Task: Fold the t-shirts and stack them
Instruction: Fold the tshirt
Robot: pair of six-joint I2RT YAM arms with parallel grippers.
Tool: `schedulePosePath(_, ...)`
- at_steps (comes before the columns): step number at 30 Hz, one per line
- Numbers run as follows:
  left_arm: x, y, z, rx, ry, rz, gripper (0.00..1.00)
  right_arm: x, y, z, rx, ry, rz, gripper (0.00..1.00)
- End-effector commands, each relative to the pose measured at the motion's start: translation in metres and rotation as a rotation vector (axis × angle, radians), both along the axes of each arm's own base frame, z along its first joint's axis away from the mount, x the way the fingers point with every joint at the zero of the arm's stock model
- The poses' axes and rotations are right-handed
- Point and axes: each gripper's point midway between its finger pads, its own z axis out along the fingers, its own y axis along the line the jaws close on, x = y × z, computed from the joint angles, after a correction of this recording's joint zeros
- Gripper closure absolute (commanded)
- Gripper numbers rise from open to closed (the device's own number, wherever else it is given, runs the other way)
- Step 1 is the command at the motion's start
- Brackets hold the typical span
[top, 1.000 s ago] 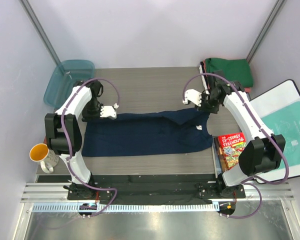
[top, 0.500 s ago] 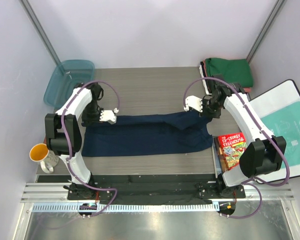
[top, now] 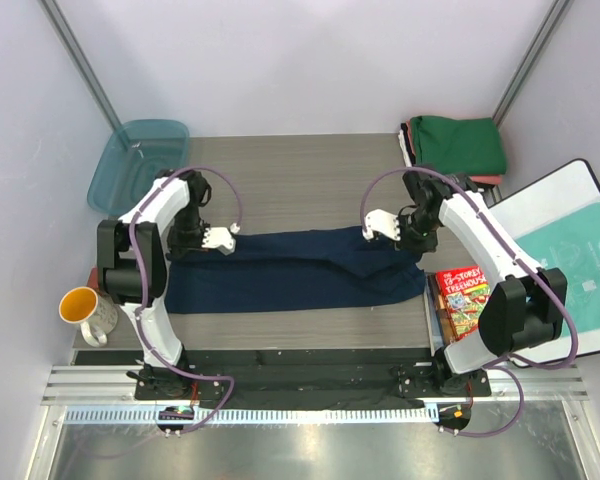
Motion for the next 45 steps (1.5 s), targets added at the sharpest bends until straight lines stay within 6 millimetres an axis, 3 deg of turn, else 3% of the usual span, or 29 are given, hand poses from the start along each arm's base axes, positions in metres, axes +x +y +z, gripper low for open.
schedulePosePath(1, -0.036, 0.005, 0.010, 0.055, 0.181, -0.024, 1.00, -0.008, 0.004, -0.002, -0.022, 0.020, 0.016, 0.99)
schedulePosePath(7, -0.040, 0.006, 0.007, 0.072, 0.210, -0.035, 0.94, -0.022, 0.014, -0.010, -0.050, 0.036, 0.091, 0.95)
schedulePosePath(11, -0.044, 0.007, 0.009, 0.078, 0.232, -0.044, 0.67, -0.034, 0.014, -0.016, -0.095, 0.050, 0.155, 0.77)
schedulePosePath(15, -0.046, 0.009, 0.012, 0.088, 0.254, -0.060, 0.55, -0.036, 0.012, -0.014, -0.118, 0.026, 0.187, 0.61)
schedulePosePath(17, -0.046, 0.010, 0.015, 0.088, 0.250, -0.065, 0.47, -0.032, 0.012, -0.012, -0.122, 0.009, 0.185, 0.60)
schedulePosePath(21, -0.031, 0.006, 0.023, 0.081, 0.200, -0.030, 0.47, -0.016, 0.021, -0.002, -0.088, -0.047, 0.159, 0.59)
schedulePosePath(25, -0.007, -0.018, 0.039, -0.020, 0.116, 0.094, 0.47, -0.008, 0.049, 0.015, 0.002, -0.066, 0.142, 0.58)
schedulePosePath(32, 0.028, -0.039, 0.018, -0.054, -0.031, 0.172, 0.50, -0.021, 0.119, -0.005, 0.143, -0.033, 0.192, 0.57)
schedulePosePath(36, 0.031, -0.054, 0.006, -0.051, -0.057, 0.172, 0.51, -0.029, 0.153, -0.019, 0.202, -0.011, 0.178, 0.57)
schedulePosePath(45, 0.017, -0.068, -0.008, -0.082, -0.050, 0.218, 0.53, -0.032, 0.165, -0.046, 0.245, 0.054, 0.097, 0.61)
